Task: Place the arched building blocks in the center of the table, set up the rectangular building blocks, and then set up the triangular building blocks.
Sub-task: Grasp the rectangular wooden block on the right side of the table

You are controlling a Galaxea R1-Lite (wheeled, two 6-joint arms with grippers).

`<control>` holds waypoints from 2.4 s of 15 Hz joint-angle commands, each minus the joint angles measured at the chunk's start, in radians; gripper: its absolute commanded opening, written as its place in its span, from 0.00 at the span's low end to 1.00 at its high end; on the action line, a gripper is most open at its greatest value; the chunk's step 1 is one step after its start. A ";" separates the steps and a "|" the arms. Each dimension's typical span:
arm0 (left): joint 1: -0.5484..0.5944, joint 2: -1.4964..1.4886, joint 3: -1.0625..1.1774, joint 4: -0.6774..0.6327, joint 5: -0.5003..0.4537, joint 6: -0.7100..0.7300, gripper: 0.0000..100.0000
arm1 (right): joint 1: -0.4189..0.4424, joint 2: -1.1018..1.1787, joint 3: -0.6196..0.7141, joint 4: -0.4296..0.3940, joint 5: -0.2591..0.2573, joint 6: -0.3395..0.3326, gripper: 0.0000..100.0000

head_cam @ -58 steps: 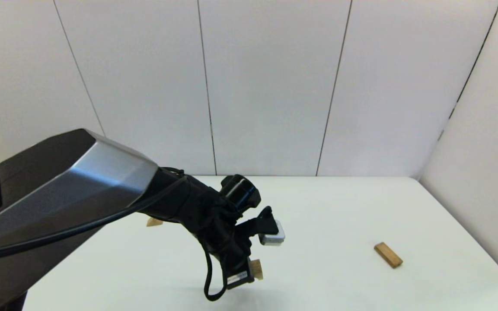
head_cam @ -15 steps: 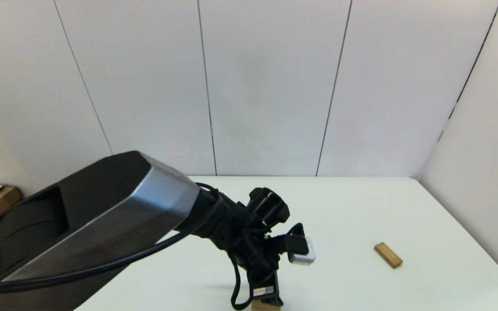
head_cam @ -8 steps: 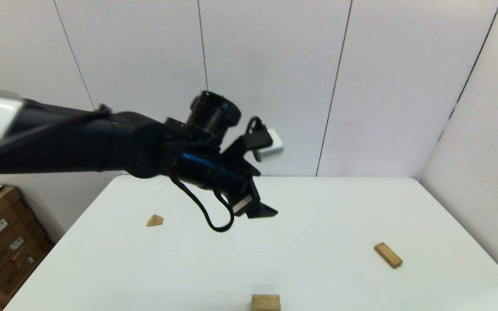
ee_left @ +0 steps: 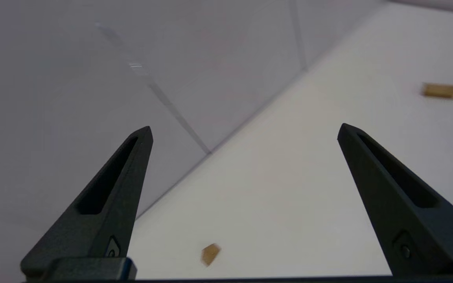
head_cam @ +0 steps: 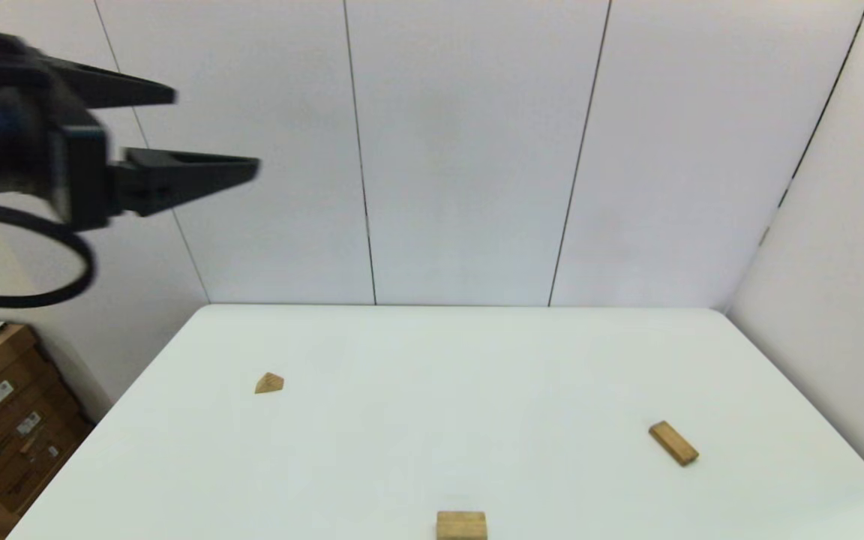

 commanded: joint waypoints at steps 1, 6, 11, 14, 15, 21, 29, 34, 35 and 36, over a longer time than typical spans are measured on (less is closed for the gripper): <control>0.244 -0.547 0.270 0.001 0.211 -0.025 1.00 | 0.000 0.001 0.000 0.000 0.000 0.000 1.00; 0.425 -0.949 0.612 0.002 0.212 -0.042 1.00 | 0.000 0.001 0.000 0.000 0.000 0.000 1.00; 0.494 -1.091 0.823 -0.002 0.212 -0.079 1.00 | 0.000 0.001 0.000 0.000 0.000 0.000 1.00; 0.488 -1.214 0.990 -0.002 0.197 -0.082 1.00 | 0.000 0.001 0.000 0.000 0.000 0.000 1.00; 0.485 -1.259 1.071 -0.007 0.181 -0.088 1.00 | 0.000 0.001 0.000 0.001 0.000 0.000 1.00; 0.485 -1.255 1.266 -0.167 0.111 -0.204 1.00 | 0.000 0.001 0.000 0.000 0.000 0.000 1.00; 0.485 -1.257 1.312 -0.202 0.031 -0.275 1.00 | 0.000 0.018 -0.054 0.063 0.008 -0.016 1.00; 0.485 -1.257 1.312 -0.202 0.028 -0.270 1.00 | 0.003 0.503 -0.339 0.130 0.026 0.043 1.00; 0.485 -1.257 1.312 -0.202 0.028 -0.270 1.00 | -0.001 0.696 -0.368 0.129 0.020 0.047 1.00; 0.485 -1.257 1.312 -0.202 0.028 -0.270 1.00 | -0.018 0.886 -0.382 0.126 0.021 0.050 1.00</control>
